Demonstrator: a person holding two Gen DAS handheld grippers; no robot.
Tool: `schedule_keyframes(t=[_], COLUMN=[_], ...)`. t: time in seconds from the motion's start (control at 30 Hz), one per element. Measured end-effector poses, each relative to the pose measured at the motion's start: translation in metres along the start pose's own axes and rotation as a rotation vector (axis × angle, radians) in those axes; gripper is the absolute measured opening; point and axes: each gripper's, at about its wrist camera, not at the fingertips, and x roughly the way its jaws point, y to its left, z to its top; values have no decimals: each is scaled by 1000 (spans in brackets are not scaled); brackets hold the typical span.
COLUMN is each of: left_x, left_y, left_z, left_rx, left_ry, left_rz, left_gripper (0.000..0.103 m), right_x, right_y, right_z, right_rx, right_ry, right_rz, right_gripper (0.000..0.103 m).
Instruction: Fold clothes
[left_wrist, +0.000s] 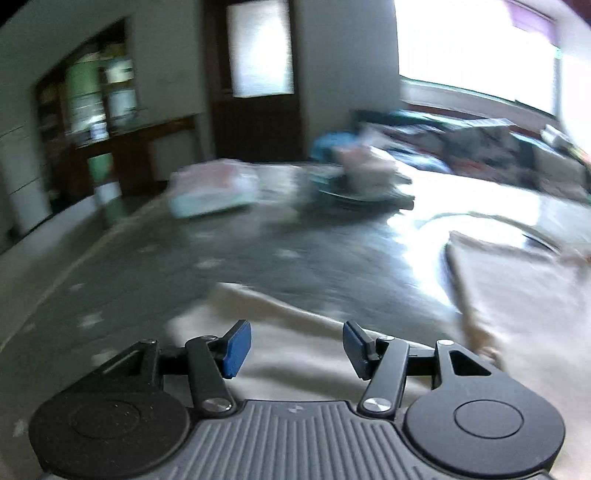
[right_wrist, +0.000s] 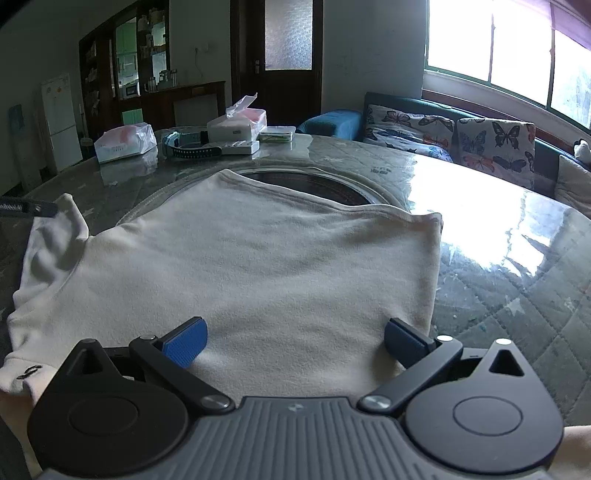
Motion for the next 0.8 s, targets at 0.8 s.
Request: schedule_keyframes(t=[0.8], left_x=[11], left_y=[3], left_z=[3], left_rx=[40], left_ry=[-43], left_rz=[-34], left_gripper=[90], right_x=[0], right_y=[-1], right_z=[1], right_rx=[8], right_ry=[1], right_rz=[6], right_gripper=[103])
